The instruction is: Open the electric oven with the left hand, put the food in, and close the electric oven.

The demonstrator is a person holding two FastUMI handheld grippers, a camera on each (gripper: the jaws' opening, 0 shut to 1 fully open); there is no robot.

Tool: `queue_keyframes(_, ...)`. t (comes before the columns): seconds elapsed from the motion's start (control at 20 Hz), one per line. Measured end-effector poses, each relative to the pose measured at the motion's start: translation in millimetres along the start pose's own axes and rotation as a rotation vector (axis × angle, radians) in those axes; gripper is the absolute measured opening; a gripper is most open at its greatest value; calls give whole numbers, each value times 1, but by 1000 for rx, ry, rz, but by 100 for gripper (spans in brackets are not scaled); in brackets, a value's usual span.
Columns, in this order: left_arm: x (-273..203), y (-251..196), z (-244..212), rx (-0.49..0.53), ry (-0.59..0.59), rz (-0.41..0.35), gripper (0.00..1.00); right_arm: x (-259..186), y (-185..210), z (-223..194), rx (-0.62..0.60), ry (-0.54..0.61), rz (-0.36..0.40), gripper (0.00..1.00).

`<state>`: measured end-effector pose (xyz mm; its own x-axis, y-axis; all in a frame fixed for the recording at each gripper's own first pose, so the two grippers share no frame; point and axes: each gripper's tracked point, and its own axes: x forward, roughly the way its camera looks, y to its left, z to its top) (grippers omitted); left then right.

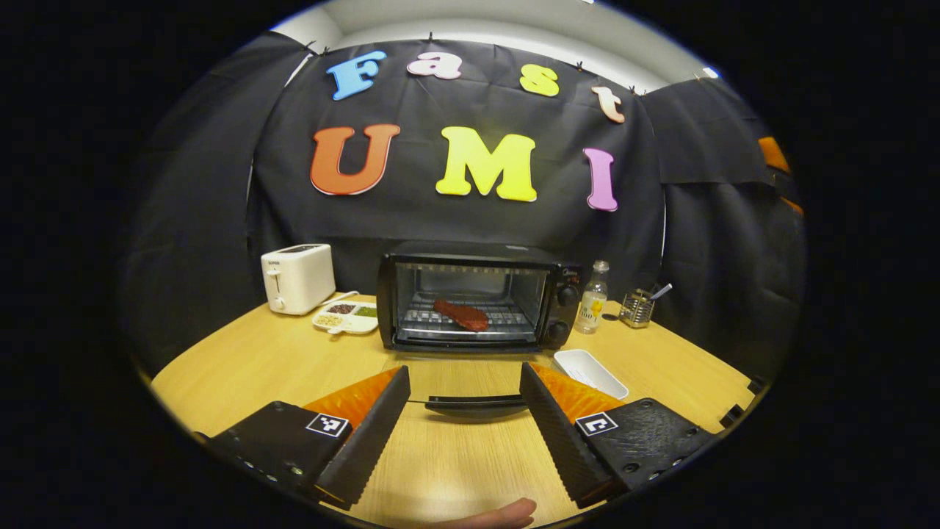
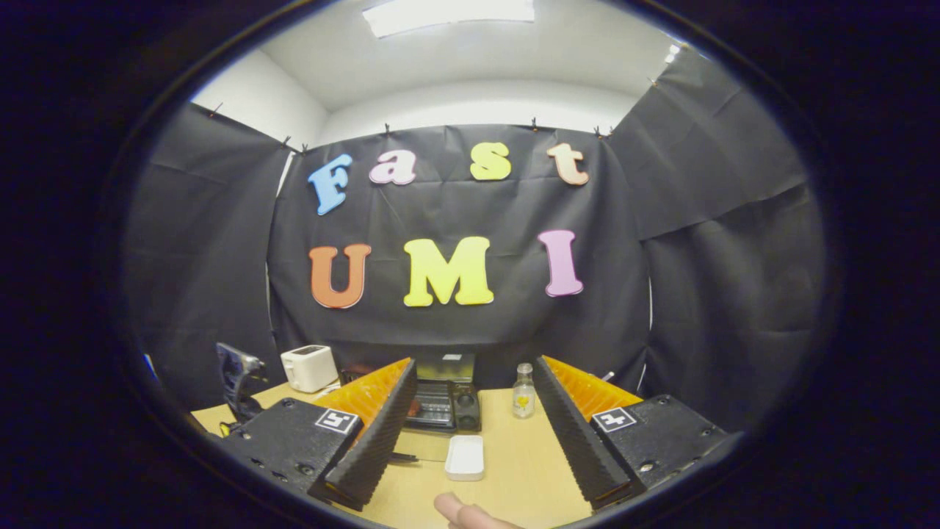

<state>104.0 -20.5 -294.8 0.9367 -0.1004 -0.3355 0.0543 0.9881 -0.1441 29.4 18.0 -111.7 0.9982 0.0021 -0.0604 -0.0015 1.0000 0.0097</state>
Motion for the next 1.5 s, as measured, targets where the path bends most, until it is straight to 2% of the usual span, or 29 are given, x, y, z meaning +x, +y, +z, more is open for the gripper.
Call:
queue_keyframes(0.05,8,0,-8,5,23,12,96,-2,-1,3,4,-9,-2,100)
queue_keyframes(0.2,25,-8,-39,-9,108,11,96,-5,-5,7,-2,-25,-6,100)
queue_keyframes(0.25,28,-9,-47,-14,134,4,97,-6,-5,6,-1,-26,-6,96)
queue_keyframes(0.3,29,-13,-54,-17,155,-6,96,-6,-5,6,1,-22,-4,96)
queue_keyframes(0.55,45,-15,-78,27,207,-13,97,-4,-3,-1,23,-2,-2,96)
queue_keyframes(0.6,50,-14,-82,28,217,-14,96,-4,-2,-1,28,0,3,100)
queue_keyframes(0.65,55,-13,-84,36,228,-4,96,-3,0,-3,31,0,7,96)
queue_keyframes(0.7,60,-10,-85,52,223,6,96,-4,0,-3,31,-2,11,100)
queue_keyframes(0.8,66,-6,-88,85,230,23,96,-5,0,-4,24,-7,10,100)
queue_keyframes(0.85,68,-4,-91,75,250,27,96,-5,0,-6,19,-6,9,96)
queue_keyframes(1.0,72,-5,-89,70,242,28,96,-7,6,-9,3,5,19,96)
queue_keyframes(1.05,71,-5,-88,68,238,28,96,-7,8,-9,-1,5,22,100)
queue_keyframes(1.25,72,-5,-85,71,230,28,96,-8,7,-8,-8,-5,18,100)
queue_keyframes(1.3,72,-6,-84,70,224,27,96,-8,6,-8,-5,-5,14,96)
queue_keyframes(1.5,71,-6,-83,67,247,29,96,-7,3,-11,-3,3,11,96)
